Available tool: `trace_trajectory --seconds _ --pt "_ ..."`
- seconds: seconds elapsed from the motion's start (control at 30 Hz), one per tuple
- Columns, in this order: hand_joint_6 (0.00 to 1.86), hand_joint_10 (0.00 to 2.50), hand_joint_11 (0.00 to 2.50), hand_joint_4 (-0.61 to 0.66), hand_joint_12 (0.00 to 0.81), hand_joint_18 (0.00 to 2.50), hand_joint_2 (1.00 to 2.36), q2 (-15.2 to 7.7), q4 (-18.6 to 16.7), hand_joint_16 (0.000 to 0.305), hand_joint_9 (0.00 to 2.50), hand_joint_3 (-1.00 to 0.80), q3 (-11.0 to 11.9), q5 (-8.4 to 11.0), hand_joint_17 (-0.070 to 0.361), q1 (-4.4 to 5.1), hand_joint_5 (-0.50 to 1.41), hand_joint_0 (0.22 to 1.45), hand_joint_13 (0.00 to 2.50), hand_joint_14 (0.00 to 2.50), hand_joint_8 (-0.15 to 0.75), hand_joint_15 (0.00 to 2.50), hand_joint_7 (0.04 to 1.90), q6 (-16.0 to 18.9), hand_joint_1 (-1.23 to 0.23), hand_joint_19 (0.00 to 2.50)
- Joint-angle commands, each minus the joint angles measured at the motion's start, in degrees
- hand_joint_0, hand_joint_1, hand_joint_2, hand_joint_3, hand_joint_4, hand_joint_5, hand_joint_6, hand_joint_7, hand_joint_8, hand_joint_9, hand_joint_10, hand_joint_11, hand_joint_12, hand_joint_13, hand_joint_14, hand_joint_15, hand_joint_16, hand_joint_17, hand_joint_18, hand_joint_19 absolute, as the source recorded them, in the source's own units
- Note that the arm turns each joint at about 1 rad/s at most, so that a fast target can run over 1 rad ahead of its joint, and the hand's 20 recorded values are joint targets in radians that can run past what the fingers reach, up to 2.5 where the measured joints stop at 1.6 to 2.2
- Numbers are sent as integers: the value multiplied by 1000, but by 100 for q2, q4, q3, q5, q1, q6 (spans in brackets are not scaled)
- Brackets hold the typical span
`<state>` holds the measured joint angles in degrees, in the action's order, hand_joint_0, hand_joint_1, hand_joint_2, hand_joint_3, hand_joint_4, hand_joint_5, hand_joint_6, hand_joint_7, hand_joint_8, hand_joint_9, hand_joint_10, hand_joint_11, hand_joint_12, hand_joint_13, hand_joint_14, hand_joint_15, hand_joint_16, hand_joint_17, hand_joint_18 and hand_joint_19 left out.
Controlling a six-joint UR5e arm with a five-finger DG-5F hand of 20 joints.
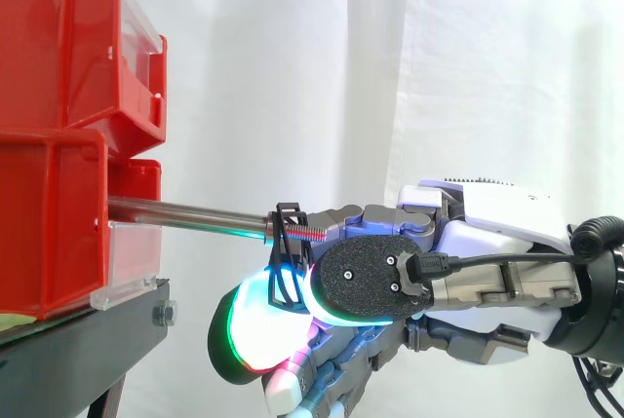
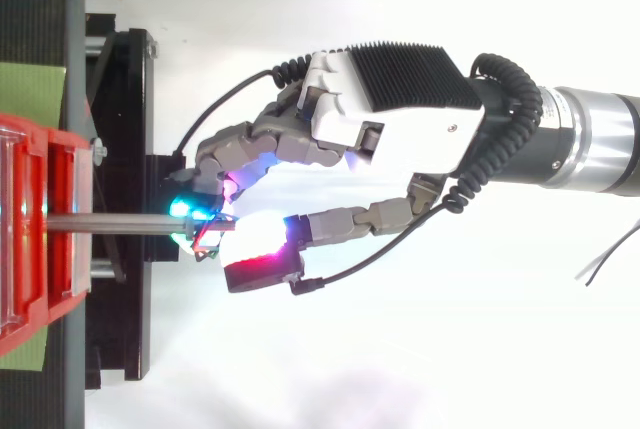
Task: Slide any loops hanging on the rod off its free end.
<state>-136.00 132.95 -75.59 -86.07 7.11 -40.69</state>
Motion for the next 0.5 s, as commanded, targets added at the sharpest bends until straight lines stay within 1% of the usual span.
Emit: trace_trajectory --seconds 0.0,0.3,0.37,0.47 --pt "927 8 285 -8 357 1042 1015 3 -6 55 879 125 0 2 125 1 -169 587 1035 7 373 192 1009 0 -627 289" --pt "926 8 281 -20 357 1054 1013 3 29 56 889 130 0 -7 127 1 -165 588 1043 7 374 197 1018 0 -629 287" --pt "926 8 289 -18 361 1057 1013 3 38 56 889 128 0 -51 126 1 -165 589 1043 6 379 190 1017 9 -630 290" --pt "925 11 285 -19 360 1058 1013 3 55 56 888 131 0 -200 127 27 -165 589 1044 7 377 194 1025 -79 -630 288"
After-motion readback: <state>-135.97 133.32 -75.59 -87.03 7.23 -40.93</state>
